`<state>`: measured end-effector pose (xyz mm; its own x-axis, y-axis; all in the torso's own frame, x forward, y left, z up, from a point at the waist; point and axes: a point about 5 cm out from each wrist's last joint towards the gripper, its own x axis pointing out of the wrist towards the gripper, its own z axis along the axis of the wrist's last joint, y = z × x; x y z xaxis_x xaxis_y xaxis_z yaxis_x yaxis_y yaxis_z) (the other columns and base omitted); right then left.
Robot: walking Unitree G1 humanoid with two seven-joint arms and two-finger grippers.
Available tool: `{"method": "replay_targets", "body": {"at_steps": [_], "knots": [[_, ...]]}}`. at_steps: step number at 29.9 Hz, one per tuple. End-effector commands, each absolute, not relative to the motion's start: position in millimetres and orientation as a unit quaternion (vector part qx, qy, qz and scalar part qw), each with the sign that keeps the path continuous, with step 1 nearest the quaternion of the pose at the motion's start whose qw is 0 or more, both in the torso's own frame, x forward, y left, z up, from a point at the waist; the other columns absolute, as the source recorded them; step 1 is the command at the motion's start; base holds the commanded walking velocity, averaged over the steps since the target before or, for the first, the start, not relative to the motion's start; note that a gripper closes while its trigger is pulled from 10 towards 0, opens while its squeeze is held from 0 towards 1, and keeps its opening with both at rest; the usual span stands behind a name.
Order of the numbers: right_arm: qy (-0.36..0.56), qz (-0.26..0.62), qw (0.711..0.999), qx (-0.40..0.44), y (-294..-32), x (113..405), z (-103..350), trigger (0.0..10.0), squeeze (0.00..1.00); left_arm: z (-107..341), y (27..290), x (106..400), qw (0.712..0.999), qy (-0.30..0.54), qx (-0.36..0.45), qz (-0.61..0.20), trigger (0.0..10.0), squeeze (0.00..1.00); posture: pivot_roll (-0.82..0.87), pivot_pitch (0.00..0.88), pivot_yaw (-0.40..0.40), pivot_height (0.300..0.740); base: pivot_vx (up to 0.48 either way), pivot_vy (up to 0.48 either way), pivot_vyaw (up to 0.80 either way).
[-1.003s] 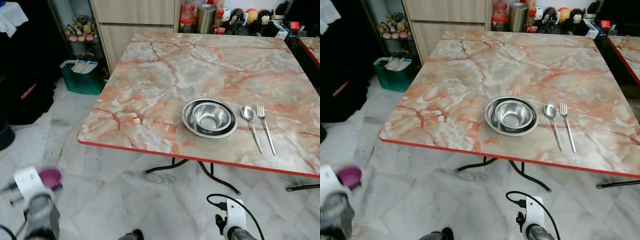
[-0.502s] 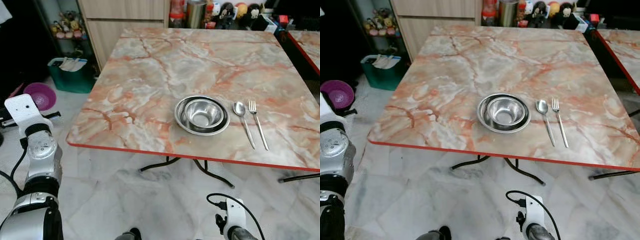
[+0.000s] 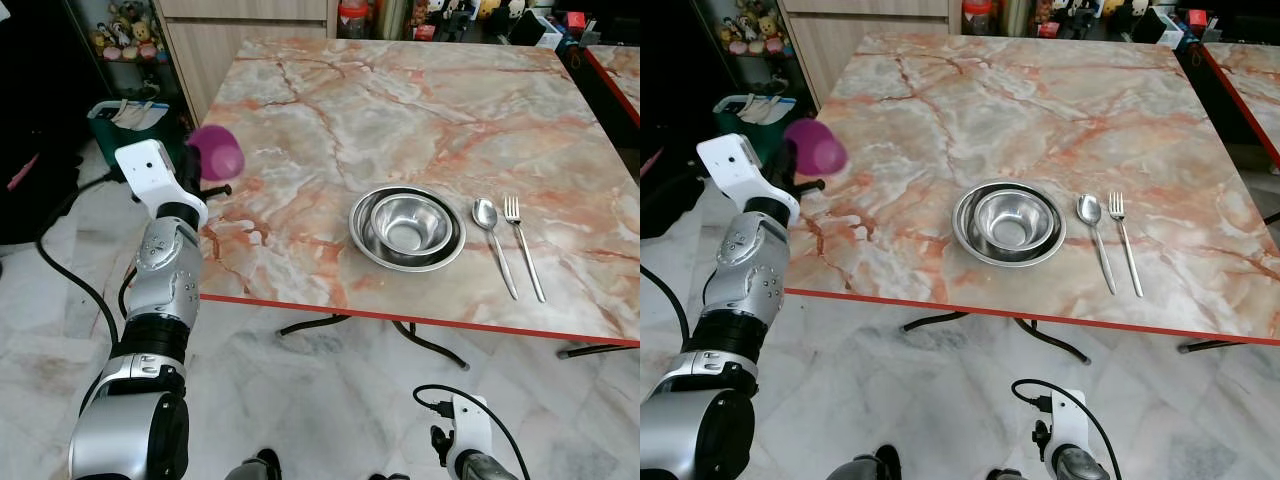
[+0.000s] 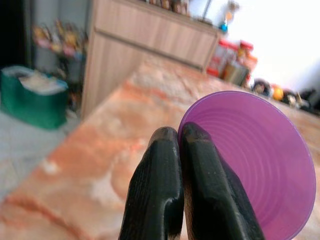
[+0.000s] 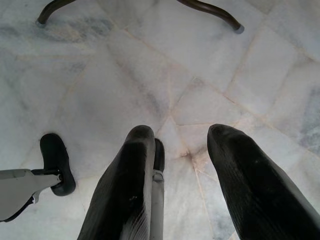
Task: Setting the table
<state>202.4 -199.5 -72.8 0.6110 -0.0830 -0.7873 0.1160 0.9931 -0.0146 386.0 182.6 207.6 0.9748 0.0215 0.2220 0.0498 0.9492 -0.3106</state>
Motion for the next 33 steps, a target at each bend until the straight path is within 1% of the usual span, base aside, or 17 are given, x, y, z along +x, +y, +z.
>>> {"method": "replay_targets", "body": {"at_steps": [1,2,6,10,15,21,33], "knots": [[0.448,-0.059,0.892,0.021,-200,196,-76,10.0,0.00,219,178,387,0.979,-0.115,-0.165,-0.027,10.0,0.00,0.03,0.168,0.022,0.740,0.000,0.000,0.00],[0.448,-0.060,0.892,0.021,-200,195,-77,10.0,0.00,221,173,388,0.980,-0.107,-0.160,-0.045,10.0,0.00,0.03,0.165,0.023,0.740,0.000,0.000,0.00],[0.450,-0.059,0.891,0.020,-200,194,-77,10.0,0.00,224,167,389,0.980,-0.105,-0.154,-0.061,10.0,0.00,0.03,0.153,0.024,0.740,0.000,0.000,0.00],[0.453,-0.057,0.890,0.018,-199,194,-78,10.0,0.00,217,168,390,0.982,-0.092,-0.159,-0.053,10.0,0.00,0.03,0.150,0.026,0.740,0.000,0.000,0.00],[0.455,-0.061,0.888,0.021,-199,193,-78,10.0,0.00,221,166,389,0.981,-0.096,-0.157,-0.063,10.0,0.00,0.03,0.164,0.024,0.740,0.000,0.000,0.00],[0.455,-0.055,0.889,0.017,-199,194,-77,10.0,0.00,223,170,389,0.981,-0.099,-0.155,-0.059,10.0,0.00,0.04,0.171,0.024,0.740,0.000,0.000,0.00],[0.456,-0.056,0.888,0.027,-198,195,-77,10.0,0.00,225,169,387,0.981,-0.104,-0.152,-0.060,10.0,0.00,0.03,0.182,0.023,0.740,0.265,0.000,0.00]]}}
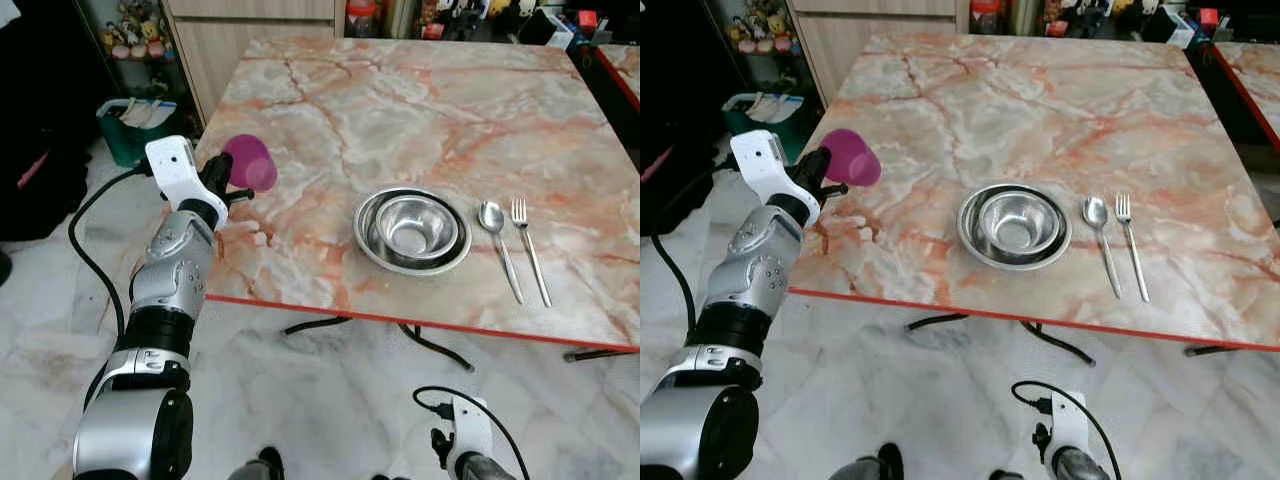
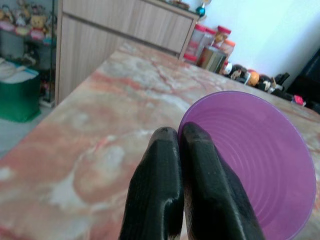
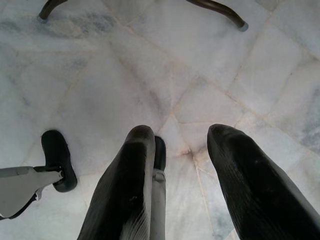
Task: Setting the table
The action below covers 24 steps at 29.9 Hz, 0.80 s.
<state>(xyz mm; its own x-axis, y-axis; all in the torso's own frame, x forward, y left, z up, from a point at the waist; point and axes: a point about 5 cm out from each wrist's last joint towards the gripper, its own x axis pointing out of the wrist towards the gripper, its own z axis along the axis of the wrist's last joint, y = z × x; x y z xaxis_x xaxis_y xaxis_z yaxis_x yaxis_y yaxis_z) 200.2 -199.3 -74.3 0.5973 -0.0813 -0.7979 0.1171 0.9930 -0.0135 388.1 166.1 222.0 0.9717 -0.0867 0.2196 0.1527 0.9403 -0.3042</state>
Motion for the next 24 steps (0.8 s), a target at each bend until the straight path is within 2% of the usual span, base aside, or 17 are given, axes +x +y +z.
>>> {"method": "replay_targets", "body": {"at_steps": [1,24], "knots": [[0.456,-0.056,0.888,0.027,-198.5,195.1,-77.3,10.0,0.00,225.3,169.0,387.3,0.981,-0.104,-0.152,-0.060,10.0,0.00,0.03,0.182,0.023,0.740,0.296,0.000,0.00],[0.460,-0.051,0.886,0.014,-199.6,195.7,-76.9,10.0,0.00,230.3,174.3,384.3,0.981,-0.110,-0.149,-0.056,10.0,0.00,0.04,0.187,0.019,0.740,0.303,0.000,0.00]]}}
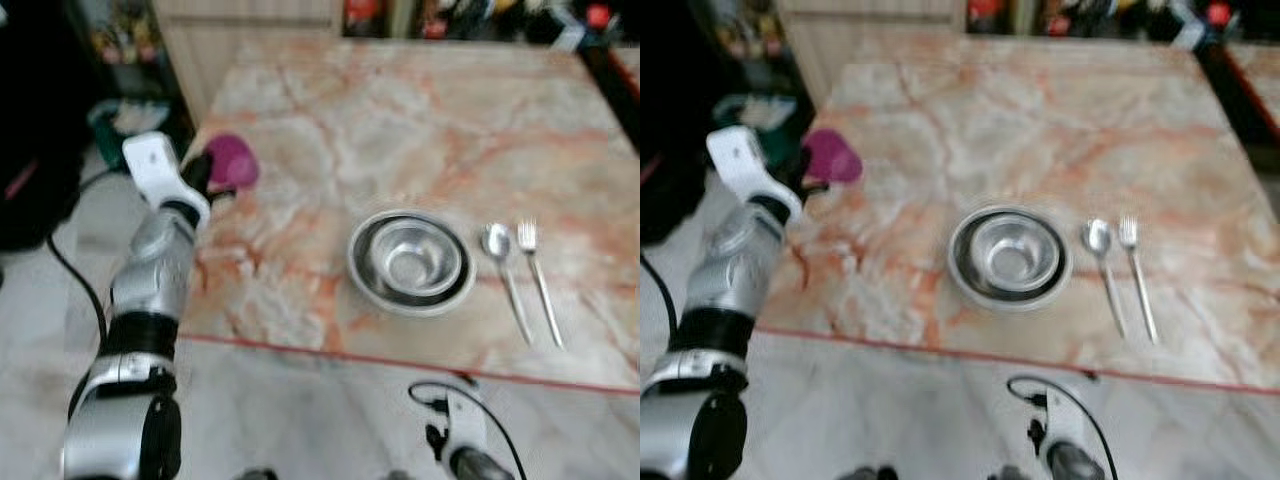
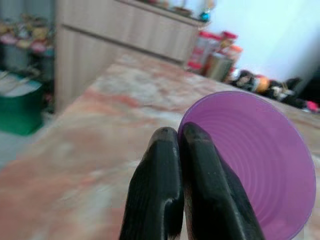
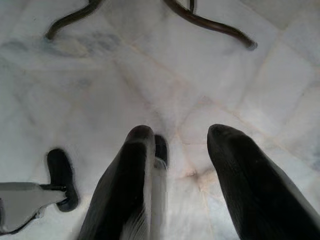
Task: Setting the table
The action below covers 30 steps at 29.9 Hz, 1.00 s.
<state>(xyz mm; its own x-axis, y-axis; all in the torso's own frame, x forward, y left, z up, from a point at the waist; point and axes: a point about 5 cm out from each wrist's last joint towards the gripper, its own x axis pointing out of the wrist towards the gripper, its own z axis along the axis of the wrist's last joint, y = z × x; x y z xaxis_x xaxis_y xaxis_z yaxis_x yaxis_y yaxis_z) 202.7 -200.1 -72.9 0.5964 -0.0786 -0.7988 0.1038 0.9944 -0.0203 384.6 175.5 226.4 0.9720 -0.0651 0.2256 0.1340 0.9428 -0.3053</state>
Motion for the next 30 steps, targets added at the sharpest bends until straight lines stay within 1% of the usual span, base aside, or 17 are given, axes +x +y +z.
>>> {"method": "replay_targets", "body": {"at_steps": [1,7,17,20,22,29,30], "knots": [[0.460,-0.051,0.886,0.014,-200,196,-77,10.0,0.00,230,174,384,0.981,-0.110,-0.149,-0.056,10.0,0.00,0.04,0.187,0.019,0.740,0.307,0.000,0.00],[0.462,-0.050,0.885,0.013,-200,196,-77,10.0,0.00,231,175,384,0.981,-0.110,-0.149,-0.058,10.0,0.00,0.04,0.186,0.019,0.740,0.296,0.000,0.00],[0.467,-0.046,0.883,0.010,-199,196,-77,10.0,0.00,232,174,385,0.978,-0.097,-0.167,-0.073,10.0,0.00,0.04,0.186,0.020,0.740,0.000,0.000,0.00],[0.467,-0.044,0.883,0.009,-199,196,-77,10.0,0.00,229,171,387,0.979,-0.076,-0.166,-0.089,10.0,0.00,0.05,0.185,0.021,0.740,0.000,0.000,0.00],[0.468,-0.043,0.883,0.009,-199,196,-77,10.0,0.00,225,163,391,0.982,-0.043,-0.146,-0.108,10.0,0.00,0.05,0.184,0.022,0.740,0.000,0.000,0.00],[0.469,-0.040,0.882,0.005,-199,196,-77,10.0,0.00,228,150,400,0.981,-0.008,-0.137,-0.140,10.0,0.00,0.05,0.180,0.024,0.740,0.000,0.000,0.00],[0.469,-0.040,0.882,0.005,-199,196,-77,10.0,0.00,230,145,403,0.981,0.007,-0.124,-0.151,10.0,0.00,0.05,0.180,0.025,0.740,0.000,0.000,0.00]]}}
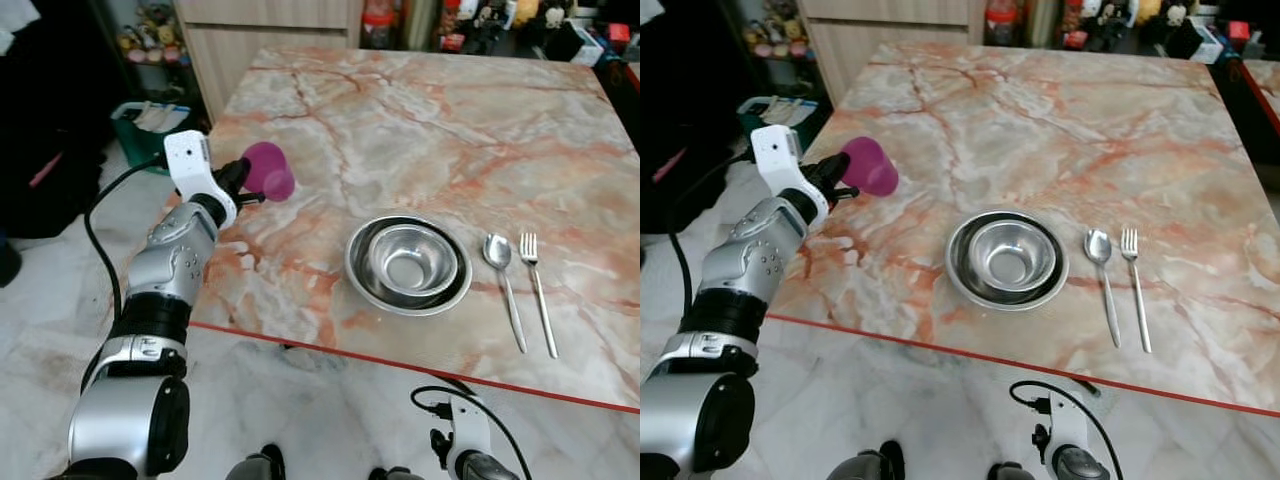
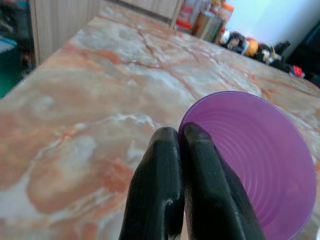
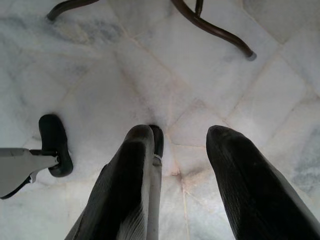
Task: Setting the table
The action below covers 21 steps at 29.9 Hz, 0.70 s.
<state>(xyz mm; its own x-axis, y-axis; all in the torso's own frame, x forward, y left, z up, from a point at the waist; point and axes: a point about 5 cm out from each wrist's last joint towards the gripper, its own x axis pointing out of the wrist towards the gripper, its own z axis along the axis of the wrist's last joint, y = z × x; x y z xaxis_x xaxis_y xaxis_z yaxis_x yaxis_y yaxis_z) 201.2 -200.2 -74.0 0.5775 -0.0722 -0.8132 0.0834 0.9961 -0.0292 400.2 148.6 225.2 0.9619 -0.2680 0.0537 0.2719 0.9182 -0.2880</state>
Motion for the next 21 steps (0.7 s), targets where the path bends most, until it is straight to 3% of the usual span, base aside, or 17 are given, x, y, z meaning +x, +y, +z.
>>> {"method": "replay_targets", "body": {"at_steps": [1,21], "knots": [[0.470,-0.039,0.882,0.005,-199,196,-77,10.0,0.00,232,139,407,0.980,0.023,-0.110,-0.166,10.0,0.00,0.05,0.180,0.025,0.740,0.000,0.000,0.00],[0.471,-0.039,0.881,0.004,-198,196,-77,10.0,0.00,233,109,421,0.979,0.083,-0.070,-0.171,10.0,0.00,0.05,0.179,0.035,0.740,0.000,0.000,0.00]]}}
